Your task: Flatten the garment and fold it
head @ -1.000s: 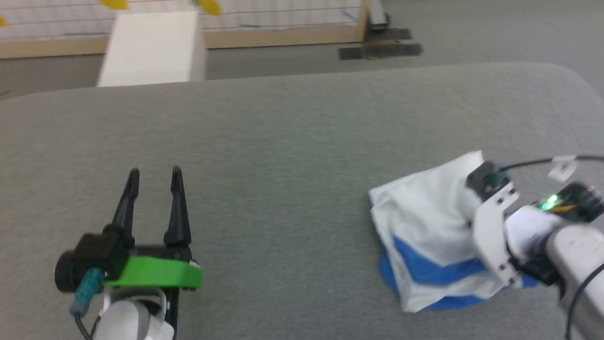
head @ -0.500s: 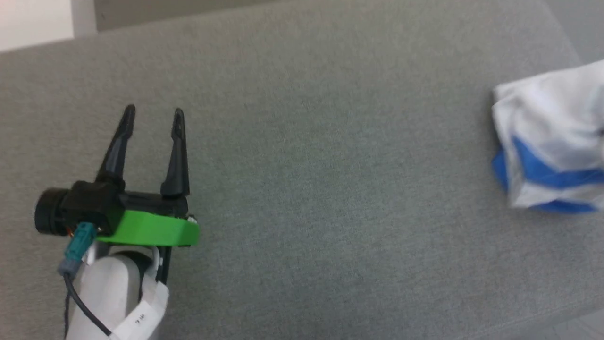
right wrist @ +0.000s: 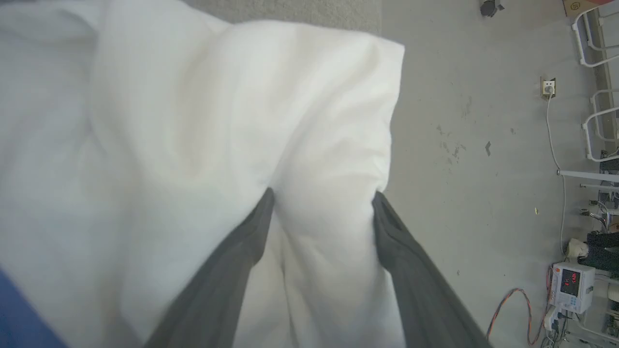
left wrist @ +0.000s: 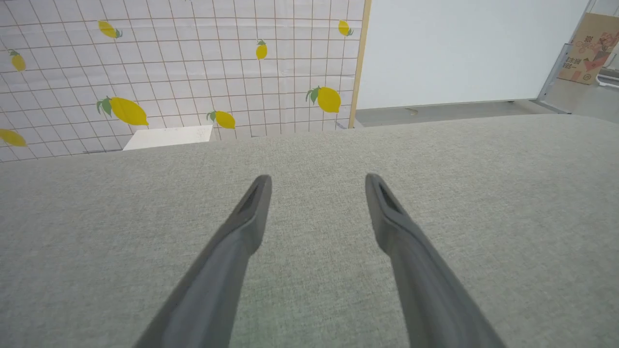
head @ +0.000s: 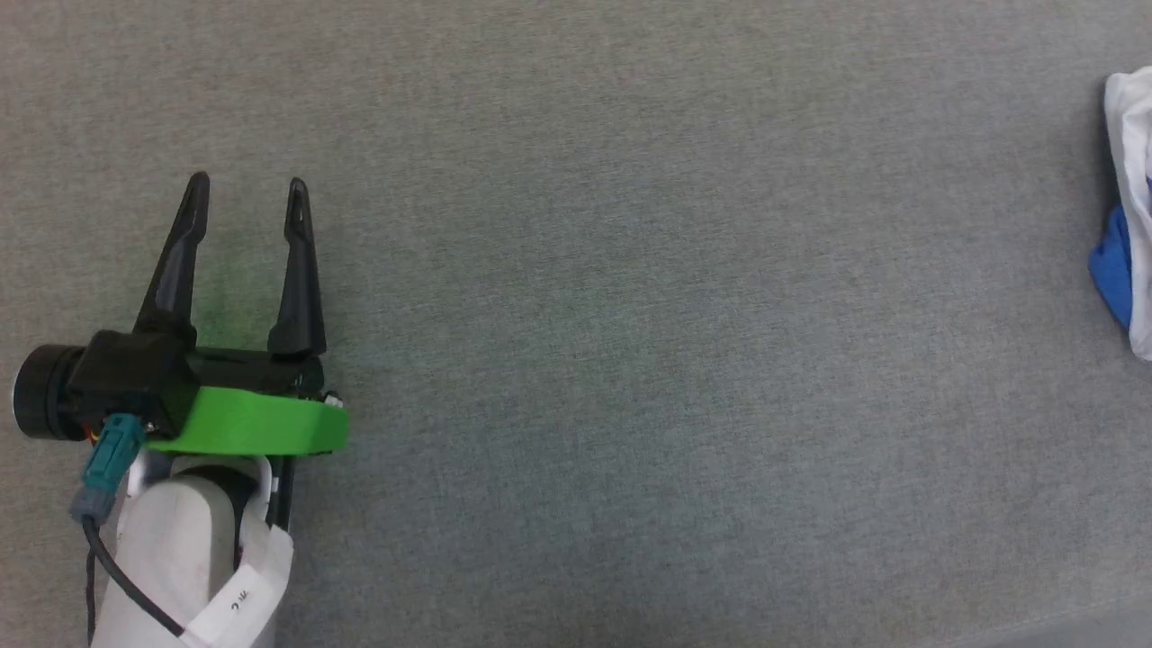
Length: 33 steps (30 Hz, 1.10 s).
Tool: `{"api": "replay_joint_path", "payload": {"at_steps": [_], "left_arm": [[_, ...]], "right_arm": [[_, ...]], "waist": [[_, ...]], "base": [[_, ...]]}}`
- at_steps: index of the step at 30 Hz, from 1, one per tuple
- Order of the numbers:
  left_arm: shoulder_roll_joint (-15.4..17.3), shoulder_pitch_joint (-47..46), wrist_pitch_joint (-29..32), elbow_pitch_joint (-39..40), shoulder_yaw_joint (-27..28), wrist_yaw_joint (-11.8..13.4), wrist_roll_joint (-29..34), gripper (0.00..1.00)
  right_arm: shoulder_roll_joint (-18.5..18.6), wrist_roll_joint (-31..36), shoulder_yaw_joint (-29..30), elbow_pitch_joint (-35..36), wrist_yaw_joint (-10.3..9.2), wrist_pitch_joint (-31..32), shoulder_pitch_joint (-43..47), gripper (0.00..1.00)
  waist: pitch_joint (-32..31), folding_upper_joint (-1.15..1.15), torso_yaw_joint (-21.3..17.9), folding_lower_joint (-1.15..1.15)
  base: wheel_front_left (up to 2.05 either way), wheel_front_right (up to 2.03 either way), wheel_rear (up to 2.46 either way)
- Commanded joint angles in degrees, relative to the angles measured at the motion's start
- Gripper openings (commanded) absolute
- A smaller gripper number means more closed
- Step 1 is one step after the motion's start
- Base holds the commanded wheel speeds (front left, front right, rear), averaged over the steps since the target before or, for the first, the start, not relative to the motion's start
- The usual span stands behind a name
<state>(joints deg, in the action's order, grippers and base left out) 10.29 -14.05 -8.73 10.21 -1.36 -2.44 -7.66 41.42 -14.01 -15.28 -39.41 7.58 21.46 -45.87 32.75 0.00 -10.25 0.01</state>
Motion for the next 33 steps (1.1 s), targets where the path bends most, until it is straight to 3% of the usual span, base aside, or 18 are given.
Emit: {"api": "replay_joint_path", "payload": {"at_steps": [1,6,10,15,19,23,28,30,33], "left_arm": [[0.0,-0.5,-0.7,-0.6,0.3,0.4,-0.1,1.00],[-1.0,1.3,-2.6,-3.5,0.9,1.0,-1.6,1.00],[-1.6,3.1,-3.7,-5.4,1.7,1.3,-2.9,1.00],[-2.2,5.6,-4.6,-6.8,3.2,1.9,-4.5,1.00],[-2.9,7.7,-5.1,-7.3,4.5,2.6,-6.0,1.00],[-3.7,9.6,-5.2,-8.0,5.9,4.1,-7.2,1.00],[-4.3,10.7,-4.9,-9.0,5.9,5.2,-7.6,1.00],[-4.4,10.9,-4.9,-9.5,5.4,5.1,-7.6,1.00],[-4.5,11.1,-4.9,-10.4,4.5,4.9,-7.6,1.00]], "right_arm": [[-0.2,0.2,0.3,-0.5,-0.09,-1.0,-1.2,1.00],[2.1,0.0,-0.3,0.1,-0.09,-2.2,-2.2,1.00],[3.8,-1.9,-1.2,4.6,-0.09,-3.1,-3.8,1.00],[0.4,-4.7,-0.1,13.1,-0.09,-5.9,-4.7,1.00],[-7.7,-3.8,3.6,18.1,-0.09,-11.2,-1.7,1.00],[-20.4,-3.9,11.4,21.0,-0.09,-18.2,4.7,1.00],[-33.7,0.3,19.7,24.4,-0.09,-28.4,14.4,1.00],[-36.8,1.4,21.4,25.1,-0.09,-31.9,18.4,1.00],[-38.4,2.1,22.2,25.8,-0.09,-34.8,24.2,1.00]], "waist": [[-1.8,0.00,0.7,-0.01],[-9.0,0.00,0.7,-0.01],[-15.3,0.00,0.8,-0.01],[-21.8,0.00,1.1,-0.01],[-25.7,0.00,1.8,-0.01],[-28.8,0.00,2.9,-0.01],[-31.3,0.00,5.0,-0.01],[-32.0,0.00,5.7,-0.01],[-32.7,0.00,6.9,-0.01]], "base": [[0.00,0.00,0.00],[0.00,0.00,0.00],[0.00,0.00,0.00],[0.00,0.00,0.00],[0.00,0.00,0.00],[0.00,0.00,0.00],[0.00,0.00,0.00],[0.00,0.00,0.00],[0.00,0.00,0.00]]}}
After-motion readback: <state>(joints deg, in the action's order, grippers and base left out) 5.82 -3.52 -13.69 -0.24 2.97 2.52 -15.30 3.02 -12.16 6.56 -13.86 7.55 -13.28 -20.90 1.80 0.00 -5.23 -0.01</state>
